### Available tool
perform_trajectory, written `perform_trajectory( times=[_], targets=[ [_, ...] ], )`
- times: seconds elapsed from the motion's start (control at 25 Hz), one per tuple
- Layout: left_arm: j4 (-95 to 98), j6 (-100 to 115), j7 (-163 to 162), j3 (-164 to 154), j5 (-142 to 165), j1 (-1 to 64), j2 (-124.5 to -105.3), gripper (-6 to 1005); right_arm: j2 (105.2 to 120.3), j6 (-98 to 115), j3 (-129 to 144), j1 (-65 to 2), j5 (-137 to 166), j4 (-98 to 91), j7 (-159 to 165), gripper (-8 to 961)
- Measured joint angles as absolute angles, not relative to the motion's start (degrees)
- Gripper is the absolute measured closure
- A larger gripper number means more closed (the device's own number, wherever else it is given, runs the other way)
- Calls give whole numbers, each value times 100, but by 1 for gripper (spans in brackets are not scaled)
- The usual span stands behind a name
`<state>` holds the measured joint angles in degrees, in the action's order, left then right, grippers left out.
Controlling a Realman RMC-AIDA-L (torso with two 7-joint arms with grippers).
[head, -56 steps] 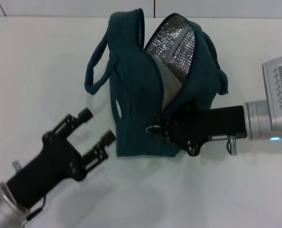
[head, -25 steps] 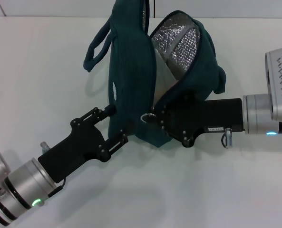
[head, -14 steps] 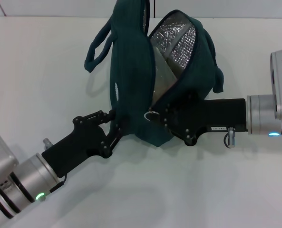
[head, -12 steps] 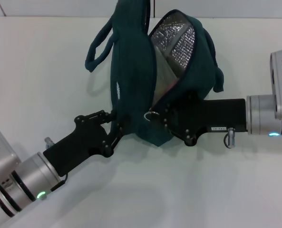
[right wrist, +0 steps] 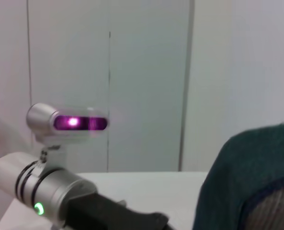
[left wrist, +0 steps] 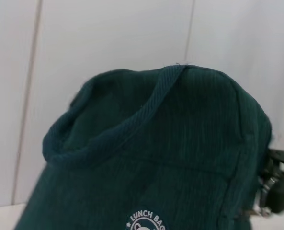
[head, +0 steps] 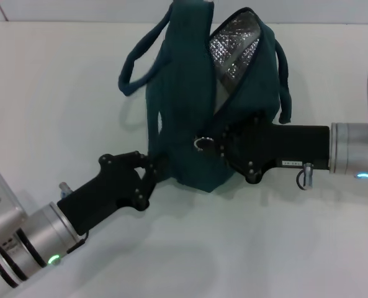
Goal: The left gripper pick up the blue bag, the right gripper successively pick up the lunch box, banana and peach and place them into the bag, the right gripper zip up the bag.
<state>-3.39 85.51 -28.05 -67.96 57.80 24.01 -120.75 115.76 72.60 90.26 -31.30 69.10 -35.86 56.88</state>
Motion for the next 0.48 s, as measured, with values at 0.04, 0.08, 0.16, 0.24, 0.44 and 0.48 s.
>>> perform_trajectory(
  times=[0.04,0.08,0.16,0.24,0.44,0.48],
  targets=[
    [-339,8552,-2755,-6810,5876,2417,-12076,938,11576,7254,9022,-3115,6867,-3587,5637,928],
    [-339,8552,-2755,-6810,5876,2417,-12076,939,11578,7247,9005,-3106,6831,-3592,5589,928],
    [-340,8555,-2646,-6811,5967,2433,-12076,939,11588,7244,8957,-3095,6789,-3600,5521,928],
    [-343,8556,-2626,-6811,5970,2434,-12076,940,11598,7247,8905,-3075,6670,-3598,5404,928],
    [-353,8534,-2622,-6811,5972,2429,-12076,939,11608,7269,8892,-2986,6078,-3558,4989,928],
    [-356,8532,-2622,-6811,5973,2429,-12076,940,11609,7291,8896,-2958,5942,-3553,4880,928]
  ],
)
